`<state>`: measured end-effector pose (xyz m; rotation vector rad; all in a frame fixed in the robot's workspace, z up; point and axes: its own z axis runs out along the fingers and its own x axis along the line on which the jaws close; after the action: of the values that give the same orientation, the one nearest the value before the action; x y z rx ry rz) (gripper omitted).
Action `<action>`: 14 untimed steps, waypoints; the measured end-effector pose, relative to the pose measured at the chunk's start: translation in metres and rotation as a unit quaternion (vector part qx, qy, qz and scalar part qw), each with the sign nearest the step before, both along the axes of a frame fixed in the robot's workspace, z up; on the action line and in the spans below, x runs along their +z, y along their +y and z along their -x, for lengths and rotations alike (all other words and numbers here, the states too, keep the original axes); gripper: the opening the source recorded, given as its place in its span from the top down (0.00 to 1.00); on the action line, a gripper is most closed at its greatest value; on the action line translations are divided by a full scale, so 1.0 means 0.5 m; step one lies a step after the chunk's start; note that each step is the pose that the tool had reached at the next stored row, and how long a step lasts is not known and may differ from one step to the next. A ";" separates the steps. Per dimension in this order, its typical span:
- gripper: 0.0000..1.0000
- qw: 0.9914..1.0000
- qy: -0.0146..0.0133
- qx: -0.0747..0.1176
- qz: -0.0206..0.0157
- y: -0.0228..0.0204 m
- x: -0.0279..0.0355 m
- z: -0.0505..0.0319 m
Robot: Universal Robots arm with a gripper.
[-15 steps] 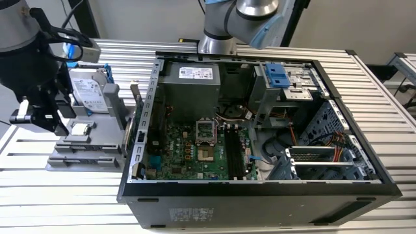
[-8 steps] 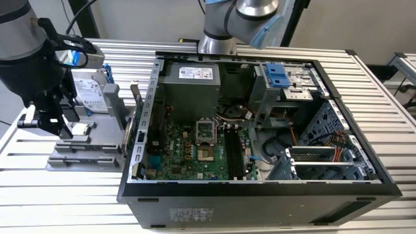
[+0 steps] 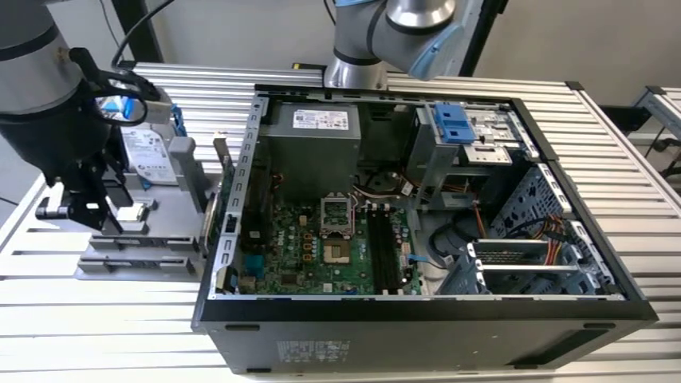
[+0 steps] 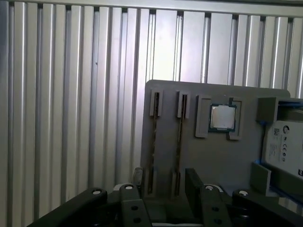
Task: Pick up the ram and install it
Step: 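Pick up the ram and move it above insertion slot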
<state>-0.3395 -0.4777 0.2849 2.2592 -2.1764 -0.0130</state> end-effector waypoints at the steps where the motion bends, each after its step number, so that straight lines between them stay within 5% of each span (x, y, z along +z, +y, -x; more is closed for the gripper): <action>1: 0.00 1.000 0.000 0.000 -0.001 0.0002 -0.003 0.000; 6: 0.00 1.000 0.000 0.000 -0.015 0.0004 -0.007 0.001; 14: 0.00 1.000 0.000 -0.011 -0.015 0.0003 -0.035 0.005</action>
<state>-0.3422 -0.4776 0.2671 2.2513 -2.2158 -0.0462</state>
